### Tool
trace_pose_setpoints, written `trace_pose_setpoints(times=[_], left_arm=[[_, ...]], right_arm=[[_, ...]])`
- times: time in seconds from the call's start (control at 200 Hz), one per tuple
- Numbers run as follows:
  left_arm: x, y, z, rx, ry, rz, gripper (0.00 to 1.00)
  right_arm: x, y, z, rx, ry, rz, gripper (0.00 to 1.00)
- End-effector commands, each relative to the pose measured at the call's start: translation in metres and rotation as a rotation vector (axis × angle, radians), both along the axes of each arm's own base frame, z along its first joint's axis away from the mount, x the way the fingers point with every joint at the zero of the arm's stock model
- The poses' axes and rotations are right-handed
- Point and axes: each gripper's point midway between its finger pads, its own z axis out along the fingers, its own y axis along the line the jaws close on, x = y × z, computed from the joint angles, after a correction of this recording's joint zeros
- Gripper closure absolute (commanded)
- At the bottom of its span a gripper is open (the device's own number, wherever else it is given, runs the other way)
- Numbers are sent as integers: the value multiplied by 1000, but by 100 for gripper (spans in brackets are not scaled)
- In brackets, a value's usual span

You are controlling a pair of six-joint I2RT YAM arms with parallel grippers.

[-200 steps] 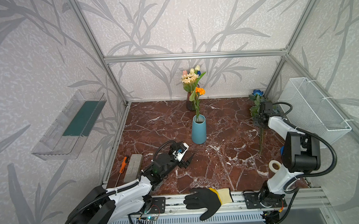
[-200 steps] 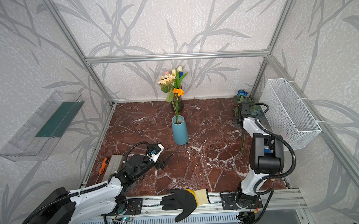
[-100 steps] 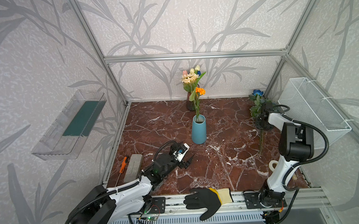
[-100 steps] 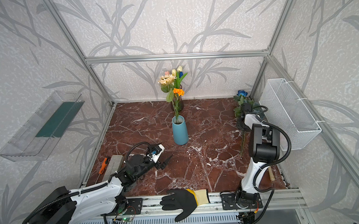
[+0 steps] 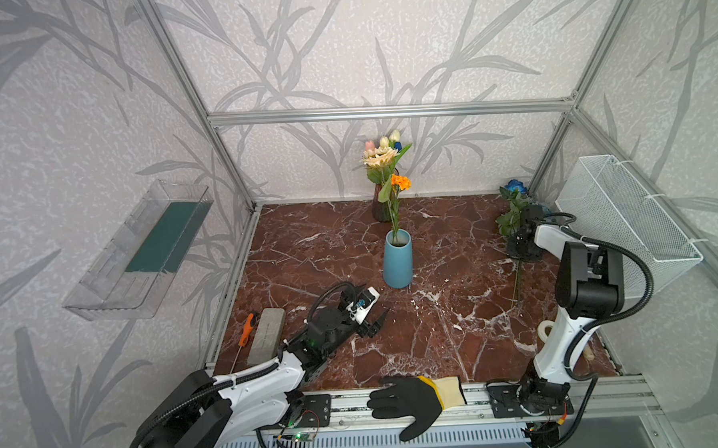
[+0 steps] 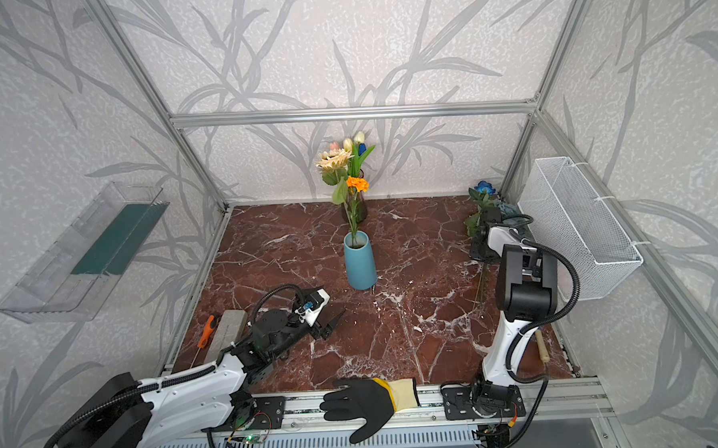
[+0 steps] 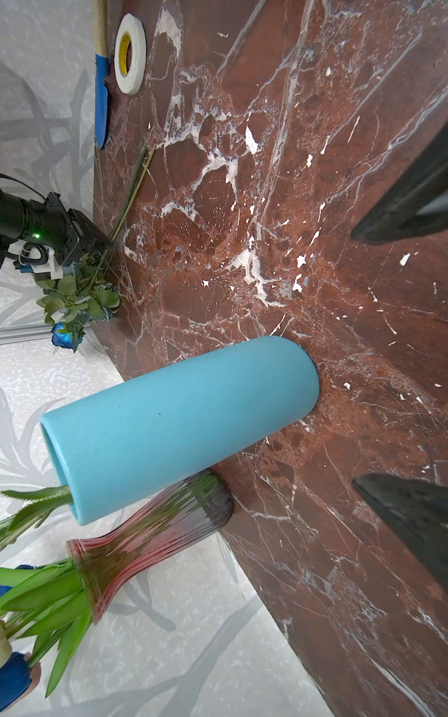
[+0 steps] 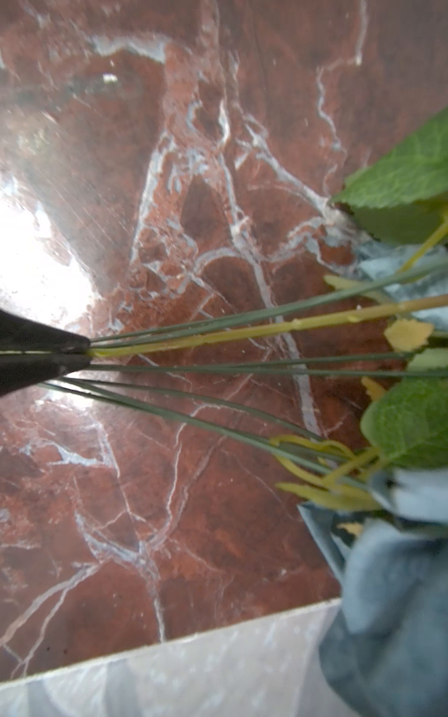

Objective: Arrange the flowers into the vase
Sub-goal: 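Lift the hydrangea bunch stems with the right gripper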

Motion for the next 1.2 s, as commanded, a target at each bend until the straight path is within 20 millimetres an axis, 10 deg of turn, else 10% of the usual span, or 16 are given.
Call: trace_pose_setpoints(times=[0.0, 0.76, 1.2], left_arm=[[5, -6, 16, -12, -41, -3, 8], [5, -7, 14, 3, -45, -4, 8], [4, -9, 14, 7, -46, -8, 8]], right_arm=[[2, 13, 23, 12, -53, 48, 100], [23, 119, 54, 15, -126, 297, 100], [7, 56, 44, 186, -126, 7, 71]])
